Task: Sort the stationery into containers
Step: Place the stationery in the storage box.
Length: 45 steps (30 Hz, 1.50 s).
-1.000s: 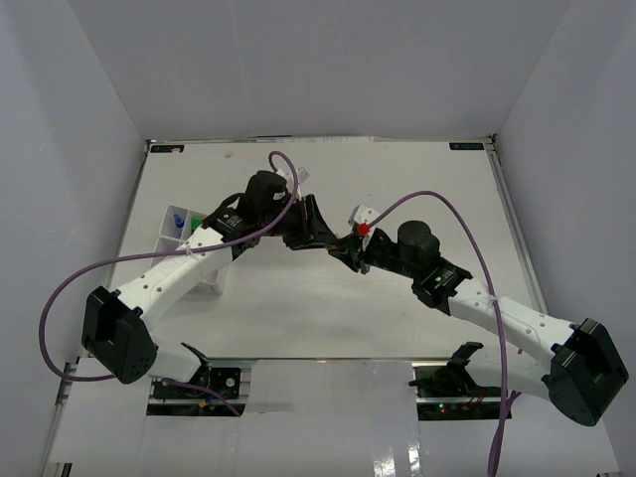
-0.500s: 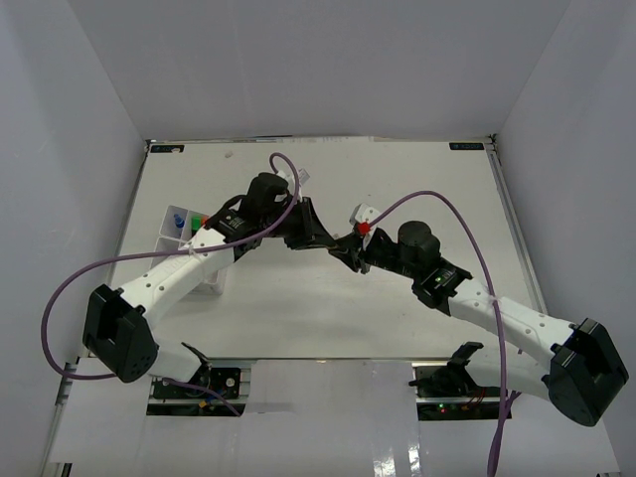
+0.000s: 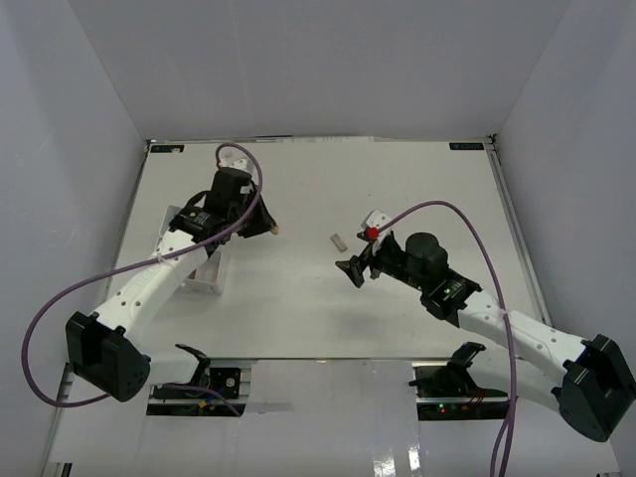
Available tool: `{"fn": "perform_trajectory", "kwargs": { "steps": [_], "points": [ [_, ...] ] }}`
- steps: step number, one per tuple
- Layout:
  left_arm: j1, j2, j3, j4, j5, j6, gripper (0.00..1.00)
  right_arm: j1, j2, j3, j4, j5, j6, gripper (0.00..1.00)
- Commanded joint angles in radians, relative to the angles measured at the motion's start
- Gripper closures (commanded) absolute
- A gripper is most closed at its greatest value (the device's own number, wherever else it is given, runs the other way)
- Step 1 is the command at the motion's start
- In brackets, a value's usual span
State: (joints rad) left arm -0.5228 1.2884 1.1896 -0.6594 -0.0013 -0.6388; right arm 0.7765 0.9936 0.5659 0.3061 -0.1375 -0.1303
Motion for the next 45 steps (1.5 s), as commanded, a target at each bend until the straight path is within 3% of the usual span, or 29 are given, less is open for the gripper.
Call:
{"fn": "perform_trajectory", "kwargs": {
  "steps": [1, 4, 13, 30, 37, 45],
  "points": [
    [0.116, -0.057, 0.031, -0.100, -0.183, 0.108, 1.00, 0.000, -0.023, -0.015, -0.025, 0.104, 0.011, 0.10],
    [0.226, -0.054, 0.016, -0.088, -0.252, 0.177, 1.00, -0.005, 0.007, -0.001, -0.059, 0.133, 0.020, 0.10],
    [0.369, 0.046, -0.034, 0.029, -0.279, 0.280, 0.97, -0.031, 0.138, 0.080, -0.148, 0.199, 0.058, 0.08],
    [0.402, 0.173, -0.077, 0.127, -0.230, 0.303, 0.70, -0.085, 0.428, 0.216, -0.173, 0.207, 0.044, 0.00],
    [0.405, 0.192, -0.091, 0.129, -0.221, 0.301, 0.61, -0.118, 0.609, 0.299, -0.171, 0.204, 0.049, 0.19],
    [0.408, 0.161, -0.076, 0.107, -0.186, 0.297, 0.57, -0.117, 0.727, 0.361, -0.173, 0.181, 0.032, 0.27]
  ]
}}
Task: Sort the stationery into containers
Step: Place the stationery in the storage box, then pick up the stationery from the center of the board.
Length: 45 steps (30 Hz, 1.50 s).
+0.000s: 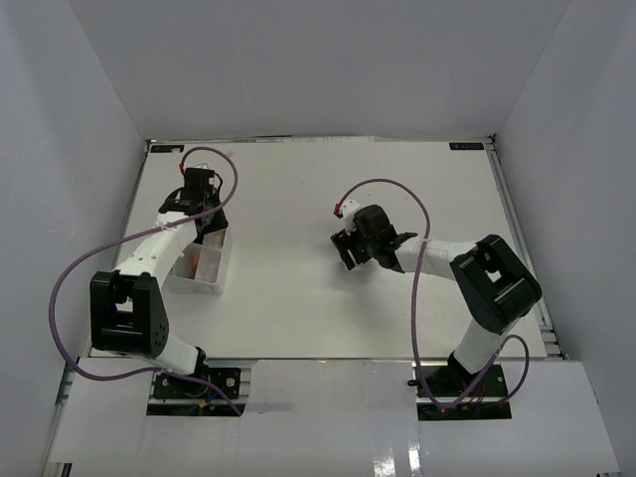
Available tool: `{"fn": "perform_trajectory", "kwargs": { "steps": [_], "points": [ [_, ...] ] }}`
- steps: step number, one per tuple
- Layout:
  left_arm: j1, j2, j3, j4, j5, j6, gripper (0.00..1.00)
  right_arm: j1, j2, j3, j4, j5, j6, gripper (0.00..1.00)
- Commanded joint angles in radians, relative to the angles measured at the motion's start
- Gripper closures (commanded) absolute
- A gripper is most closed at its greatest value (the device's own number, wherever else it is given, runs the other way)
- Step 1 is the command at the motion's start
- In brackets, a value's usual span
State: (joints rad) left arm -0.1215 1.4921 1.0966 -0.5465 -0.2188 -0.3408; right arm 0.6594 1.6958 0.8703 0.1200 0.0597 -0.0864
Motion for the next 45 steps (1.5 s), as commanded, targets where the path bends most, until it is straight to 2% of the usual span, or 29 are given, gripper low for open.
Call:
{"fn": "perform_trajectory", "kwargs": {
  "steps": [1, 3, 10, 13, 14, 16, 17, 20, 25, 31, 35, 45],
  "points": [
    [0.006, -0.052, 0.032, -0.015, 0.044, -0.003, 0.54, -0.001, 0.036, 0.070, 0.013, -0.018, -0.015, 0.27],
    [0.006, -0.085, 0.049, -0.052, 0.097, -0.006, 0.51, -0.001, 0.068, 0.084, 0.015, -0.024, -0.016, 0.31],
    [0.006, -0.256, 0.059, -0.122, 0.278, -0.038, 0.29, -0.001, 0.157, 0.134, 0.009, -0.034, -0.018, 0.41],
    [0.006, -0.306, 0.046, -0.138, 0.386, -0.055, 0.22, -0.001, 0.171, 0.141, -0.014, -0.044, -0.018, 0.51],
    [0.006, -0.315, 0.045, -0.141, 0.410, -0.061, 0.21, 0.000, 0.168, 0.138, -0.019, -0.047, -0.021, 0.58],
    [0.008, -0.332, 0.036, -0.142, 0.493, -0.087, 0.16, -0.001, 0.145, 0.122, -0.028, -0.057, -0.027, 0.65],
    [0.006, -0.335, 0.034, -0.136, 0.524, -0.098, 0.15, 0.000, 0.133, 0.113, -0.028, -0.087, -0.033, 0.72],
    [0.005, -0.325, 0.026, -0.121, 0.654, -0.142, 0.11, 0.020, 0.041, 0.052, 0.015, -0.112, -0.052, 0.76],
    [-0.041, -0.294, 0.026, -0.083, 0.751, -0.217, 0.10, 0.091, -0.160, -0.046, 0.117, -0.173, -0.075, 0.77],
    [-0.202, -0.237, 0.052, -0.040, 0.717, -0.270, 0.11, 0.154, -0.318, -0.077, 0.193, -0.234, -0.079, 0.76],
    [-0.260, -0.211, 0.066, -0.007, 0.707, -0.303, 0.13, 0.167, -0.383, -0.076, 0.227, -0.271, -0.078, 0.76],
    [-0.360, -0.161, 0.112, 0.045, 0.693, -0.337, 0.28, 0.169, -0.449, -0.079, 0.262, -0.317, -0.062, 0.75]
  ]
}}
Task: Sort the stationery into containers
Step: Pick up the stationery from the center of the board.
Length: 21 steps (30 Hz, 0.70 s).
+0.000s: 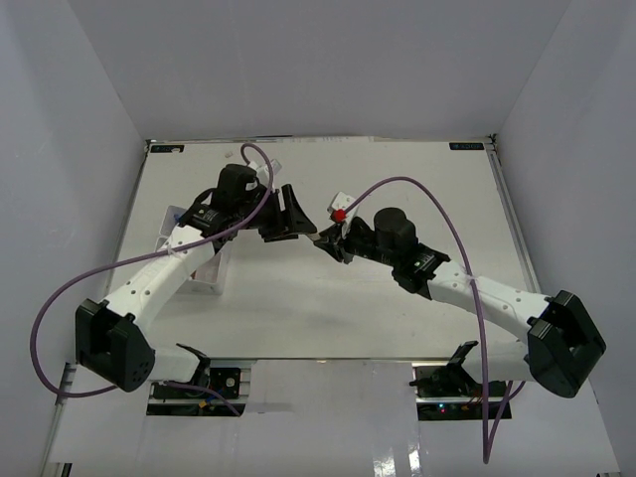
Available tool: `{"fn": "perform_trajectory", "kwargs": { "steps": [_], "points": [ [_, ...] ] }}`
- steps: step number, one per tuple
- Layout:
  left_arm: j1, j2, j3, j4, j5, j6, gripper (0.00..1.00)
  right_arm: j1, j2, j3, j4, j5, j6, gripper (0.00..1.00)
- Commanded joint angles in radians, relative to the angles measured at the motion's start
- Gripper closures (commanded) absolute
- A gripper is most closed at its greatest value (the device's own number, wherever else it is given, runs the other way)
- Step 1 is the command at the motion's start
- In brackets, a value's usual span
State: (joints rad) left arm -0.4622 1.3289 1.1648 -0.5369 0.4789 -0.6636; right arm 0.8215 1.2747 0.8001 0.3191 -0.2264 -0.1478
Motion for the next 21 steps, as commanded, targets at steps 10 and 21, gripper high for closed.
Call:
{"fn": "perform_trajectory", "kwargs": {
  "steps": [10, 21],
  "points": [
    [-0.062, 0.033, 0.062, 0.055, -0.017, -0.018, 0.56, 0.007, -0.046, -0.032, 0.093, -0.044, 0.016, 0.75],
    [-0.062, 0.010, 0.053, 0.055, -0.077, 0.016, 0.99, 0.005, -0.072, -0.047, 0.074, -0.016, 0.037, 0.54]
  ]
}}
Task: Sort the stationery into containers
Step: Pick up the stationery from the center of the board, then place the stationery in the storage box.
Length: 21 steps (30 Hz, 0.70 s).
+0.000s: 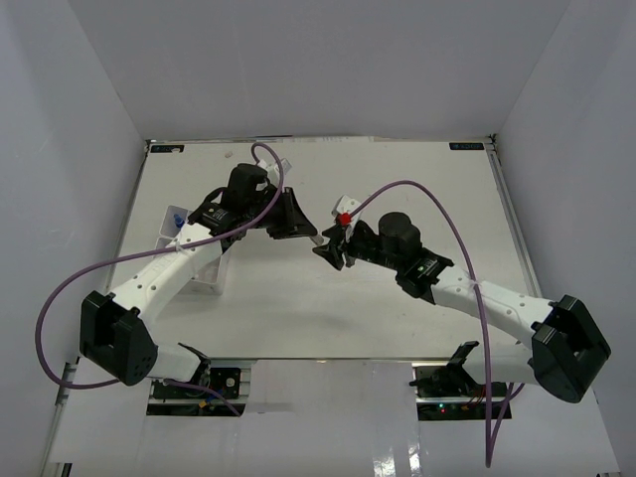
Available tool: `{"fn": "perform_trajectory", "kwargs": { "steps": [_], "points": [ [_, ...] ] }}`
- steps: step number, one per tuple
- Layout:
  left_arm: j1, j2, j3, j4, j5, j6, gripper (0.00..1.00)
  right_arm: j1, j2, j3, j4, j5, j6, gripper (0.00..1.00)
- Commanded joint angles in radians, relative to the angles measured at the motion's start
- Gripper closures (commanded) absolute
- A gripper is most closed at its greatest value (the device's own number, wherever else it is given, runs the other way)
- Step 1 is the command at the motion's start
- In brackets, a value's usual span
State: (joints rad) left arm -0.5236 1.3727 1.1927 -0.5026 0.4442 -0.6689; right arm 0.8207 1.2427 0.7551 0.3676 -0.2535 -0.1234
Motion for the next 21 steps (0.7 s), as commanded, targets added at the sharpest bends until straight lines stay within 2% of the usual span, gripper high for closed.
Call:
{"fn": "perform_trajectory", "kwargs": {
  "steps": [1, 3, 4, 6, 7, 9, 16, 21],
  "points": [
    [0.000, -0.040, 0.022, 0.018, -0.050, 0.025, 0.99, 0.005, -0.045, -0.005, 0.016, 0.020, 0.013, 0.43],
    [-0.001, -0.044, 0.016, 0.015, -0.068, 0.031, 1.00, 0.003, -0.064, -0.020, -0.002, 0.046, 0.011, 0.31],
    [-0.001, -0.050, 0.013, 0.012, -0.074, 0.032, 1.00, -0.002, -0.074, -0.026, -0.024, 0.069, 0.011, 0.20],
    [-0.001, -0.054, 0.007, 0.009, -0.088, 0.037, 1.00, -0.005, -0.104, -0.054, -0.048, 0.098, 0.011, 0.10],
    [-0.001, -0.055, 0.008, 0.004, -0.094, 0.040, 1.00, -0.008, -0.120, -0.068, -0.067, 0.143, 0.011, 0.00],
    [-0.001, -0.057, 0.010, -0.001, -0.113, 0.045, 1.00, -0.009, -0.169, -0.103, -0.088, 0.196, 0.016, 0.10],
    [0.025, -0.054, 0.007, -0.085, -0.338, 0.104, 1.00, -0.025, -0.327, -0.186, -0.219, 0.446, 0.040, 0.10],
    [0.108, -0.076, -0.015, -0.128, -0.531, 0.144, 1.00, -0.025, -0.368, -0.209, -0.297, 0.507, 0.088, 0.10]
  ]
}}
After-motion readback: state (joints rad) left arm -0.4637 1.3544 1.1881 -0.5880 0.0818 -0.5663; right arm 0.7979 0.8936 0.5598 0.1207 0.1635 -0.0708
